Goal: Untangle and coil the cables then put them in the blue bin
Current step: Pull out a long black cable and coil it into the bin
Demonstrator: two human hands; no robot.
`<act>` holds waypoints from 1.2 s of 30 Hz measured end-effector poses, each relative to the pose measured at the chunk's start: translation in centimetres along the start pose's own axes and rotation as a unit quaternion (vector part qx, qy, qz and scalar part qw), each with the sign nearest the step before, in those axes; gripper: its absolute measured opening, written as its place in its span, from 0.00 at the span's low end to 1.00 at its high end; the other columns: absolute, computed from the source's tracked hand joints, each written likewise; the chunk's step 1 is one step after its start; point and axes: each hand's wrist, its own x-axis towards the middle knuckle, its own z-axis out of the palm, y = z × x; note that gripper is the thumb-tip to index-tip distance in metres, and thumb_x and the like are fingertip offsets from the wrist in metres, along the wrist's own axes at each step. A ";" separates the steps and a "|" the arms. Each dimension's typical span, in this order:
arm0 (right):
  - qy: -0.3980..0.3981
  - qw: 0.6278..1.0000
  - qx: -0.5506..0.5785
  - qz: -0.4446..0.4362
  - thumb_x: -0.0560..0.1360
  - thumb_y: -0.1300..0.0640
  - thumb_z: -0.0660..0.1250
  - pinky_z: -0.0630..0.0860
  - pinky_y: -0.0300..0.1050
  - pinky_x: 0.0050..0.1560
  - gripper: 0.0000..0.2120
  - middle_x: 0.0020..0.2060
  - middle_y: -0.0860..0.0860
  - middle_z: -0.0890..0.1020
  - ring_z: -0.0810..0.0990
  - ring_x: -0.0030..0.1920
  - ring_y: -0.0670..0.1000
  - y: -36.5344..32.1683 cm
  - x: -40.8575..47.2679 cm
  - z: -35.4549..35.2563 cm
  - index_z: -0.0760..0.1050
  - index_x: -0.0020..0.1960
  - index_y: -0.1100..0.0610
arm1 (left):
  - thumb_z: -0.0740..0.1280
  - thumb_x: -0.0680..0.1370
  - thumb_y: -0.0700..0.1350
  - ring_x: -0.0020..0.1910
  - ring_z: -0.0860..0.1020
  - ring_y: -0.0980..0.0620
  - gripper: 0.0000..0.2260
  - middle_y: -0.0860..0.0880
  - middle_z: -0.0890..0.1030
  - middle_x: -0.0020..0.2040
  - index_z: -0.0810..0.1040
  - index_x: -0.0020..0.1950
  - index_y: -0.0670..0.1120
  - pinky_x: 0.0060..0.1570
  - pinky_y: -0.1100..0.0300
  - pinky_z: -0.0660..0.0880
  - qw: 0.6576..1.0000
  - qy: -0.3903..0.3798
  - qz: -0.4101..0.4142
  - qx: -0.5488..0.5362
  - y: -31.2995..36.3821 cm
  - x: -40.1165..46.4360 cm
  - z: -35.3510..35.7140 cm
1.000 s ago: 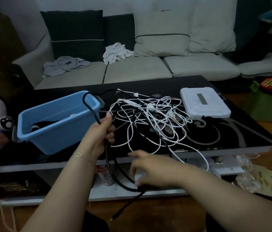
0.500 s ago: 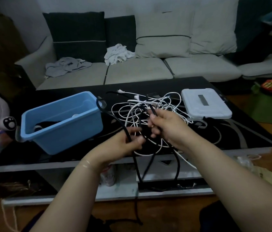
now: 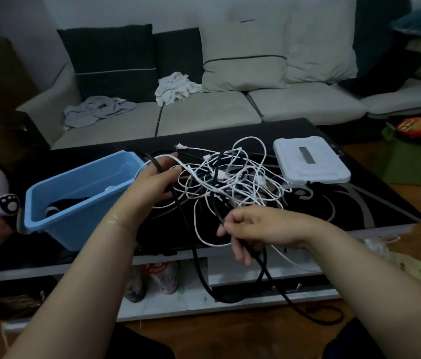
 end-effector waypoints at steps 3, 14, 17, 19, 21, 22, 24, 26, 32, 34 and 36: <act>0.069 0.997 -0.011 -0.014 0.82 0.52 0.55 0.74 0.38 0.30 0.15 0.30 0.54 0.81 0.78 0.26 0.50 0.1 0.5 0.5 0.63 0.69 0.51 | 0.57 0.82 0.56 0.39 0.83 0.50 0.15 0.45 0.85 0.48 0.78 0.52 0.48 0.37 0.60 0.79 0.977 -0.071 -0.081 0.184 1.9 0.4 0.2; 0.308 0.942 -0.075 -0.111 0.82 0.53 0.54 0.66 0.41 0.36 0.15 0.29 0.45 0.73 0.70 0.29 0.42 1.0 4.5 0.9 0.71 0.39 0.49 | 0.66 0.77 0.46 0.39 0.77 0.54 0.08 0.46 0.81 0.45 0.83 0.48 0.44 0.43 0.60 0.75 0.956 -0.210 -0.193 -0.073 1.6 1.6 5.6; 0.281 0.949 -0.087 -0.112 0.82 0.54 0.55 0.65 0.40 0.33 0.14 0.28 0.46 0.72 0.69 0.27 0.42 0.3 4.3 1.0 0.73 0.41 0.52 | 0.62 0.80 0.43 0.43 0.82 0.54 0.09 0.47 0.85 0.45 0.81 0.46 0.42 0.47 0.60 0.77 0.953 -0.166 -0.212 -0.140 3.0 3.3 6.8; 0.217 0.964 -0.103 -0.116 0.82 0.55 0.56 0.67 0.40 0.32 0.12 0.28 0.47 0.74 0.70 0.26 0.42 -0.1 3.6 1.4 0.74 0.44 0.54 | 0.60 0.81 0.44 0.42 0.83 0.54 0.12 0.48 0.84 0.40 0.80 0.41 0.43 0.52 0.57 0.76 0.951 -0.135 -0.206 -0.190 4.8 4.9 6.8; 0.105 0.983 -0.114 -0.104 0.82 0.56 0.56 0.70 0.36 0.34 0.11 0.31 0.50 0.79 0.73 0.28 0.42 -0.2 2.8 2.1 0.74 0.47 0.58 | 0.59 0.81 0.44 0.41 0.83 0.54 0.16 0.49 0.84 0.37 0.80 0.36 0.44 0.54 0.56 0.76 0.948 -0.095 -0.181 -0.246 7.0 6.8 6.3; 0.041 0.990 -0.101 -0.089 0.82 0.57 0.56 0.72 0.36 0.36 0.11 0.35 0.55 0.81 0.75 0.30 0.44 -0.2 2.4 2.4 0.73 0.48 0.62 | 0.59 0.82 0.44 0.39 0.83 0.55 0.16 0.49 0.84 0.36 0.79 0.37 0.44 0.51 0.56 0.78 0.947 -0.078 -0.164 -0.266 8.1 7.7 5.9; -0.046 0.996 -0.049 -0.056 0.82 0.59 0.57 0.75 0.37 0.42 0.12 0.45 0.67 0.82 0.79 0.35 0.47 0.0 1.7 2.1 0.70 0.50 0.69 | 0.59 0.82 0.44 0.32 0.82 0.56 0.14 0.49 0.83 0.35 0.78 0.41 0.42 0.38 0.60 0.80 0.954 -0.060 -0.143 -0.257 9.9 9.2 5.2; -0.076 0.996 -0.039 -0.030 0.82 0.61 0.58 0.78 0.42 0.50 0.10 0.52 0.70 0.80 0.83 0.41 0.50 0.3 0.9 0.6 0.71 0.49 0.69 | 0.59 0.82 0.45 0.26 0.77 0.57 0.14 0.48 0.83 0.35 0.78 0.43 0.39 0.31 0.64 0.77 0.966 -0.064 -0.140 -0.207 10.4 10.1 5.1; 0.039 0.998 -0.041 -0.020 0.78 0.53 0.65 0.75 0.35 0.43 0.19 0.52 0.53 0.82 0.81 0.42 0.43 0.7 1.7 -0.8 0.69 0.66 0.60 | 0.56 0.84 0.42 0.25 0.79 0.57 0.14 0.43 0.84 0.38 0.75 0.43 0.40 0.25 0.66 0.76 0.968 -0.088 -0.177 -0.152 8.0 9.3 6.8; 0.115 0.978 0.157 -0.069 0.79 0.53 0.63 0.74 0.42 0.51 0.18 0.54 0.54 0.82 0.82 0.47 0.47 0.1 2.6 -1.0 0.67 0.66 0.58 | 0.55 0.84 0.43 0.40 0.84 0.50 0.14 0.44 0.85 0.41 0.77 0.45 0.40 0.43 0.58 0.82 0.960 -0.113 -0.182 -0.181 7.5 8.7 7.1; 0.154 0.926 0.326 -0.112 0.80 0.53 0.60 0.75 0.48 0.53 0.13 0.50 0.53 0.83 0.82 0.46 0.51 -0.4 3.3 -1.8 0.69 0.62 0.57 | 0.55 0.84 0.44 0.51 0.81 0.48 0.14 0.45 0.83 0.47 0.78 0.48 0.41 0.58 0.52 0.75 0.958 -0.144 -0.178 -0.170 7.0 7.9 7.3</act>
